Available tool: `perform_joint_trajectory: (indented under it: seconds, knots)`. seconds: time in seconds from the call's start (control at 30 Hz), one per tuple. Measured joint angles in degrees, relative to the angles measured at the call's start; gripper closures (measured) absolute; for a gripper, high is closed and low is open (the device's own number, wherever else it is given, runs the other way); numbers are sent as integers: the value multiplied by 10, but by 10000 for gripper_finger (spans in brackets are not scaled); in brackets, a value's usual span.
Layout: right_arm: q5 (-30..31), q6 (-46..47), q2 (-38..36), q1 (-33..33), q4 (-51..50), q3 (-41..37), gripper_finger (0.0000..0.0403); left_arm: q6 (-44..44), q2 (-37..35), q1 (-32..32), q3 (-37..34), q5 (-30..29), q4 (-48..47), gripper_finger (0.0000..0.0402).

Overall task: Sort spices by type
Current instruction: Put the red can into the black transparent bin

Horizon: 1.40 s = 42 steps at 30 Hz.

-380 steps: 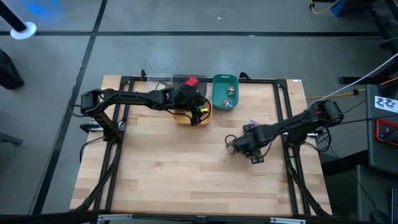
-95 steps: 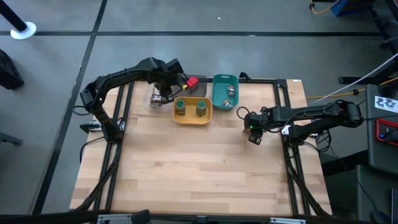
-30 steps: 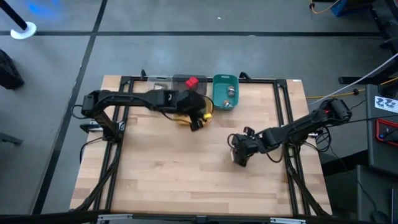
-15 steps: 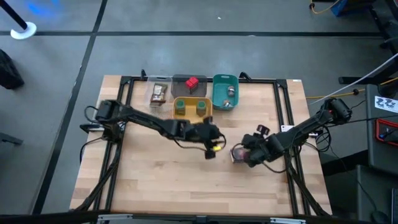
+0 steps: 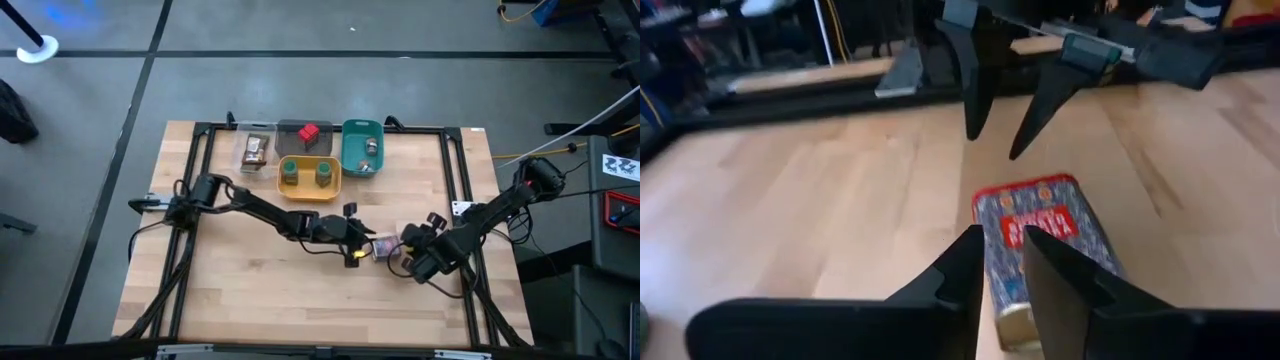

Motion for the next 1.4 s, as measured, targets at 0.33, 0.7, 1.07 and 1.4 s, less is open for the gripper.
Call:
perform_joint_trajectory:
  seconds: [0.33,0.7,1.07,1.4]
  knots:
    - [1,-2,0,-2,124,-56,249,-14,20,-4,0,0,17,360]
    - [29,-11,0,-2,209,-66,249,-35,20,-12,0,2,23,377]
    - [48,-18,0,-2,227,-66,249,-44,20,-19,0,3,-65,377]
    - [86,-26,0,-2,250,-67,249,-82,15,-19,2,0,-115,377]
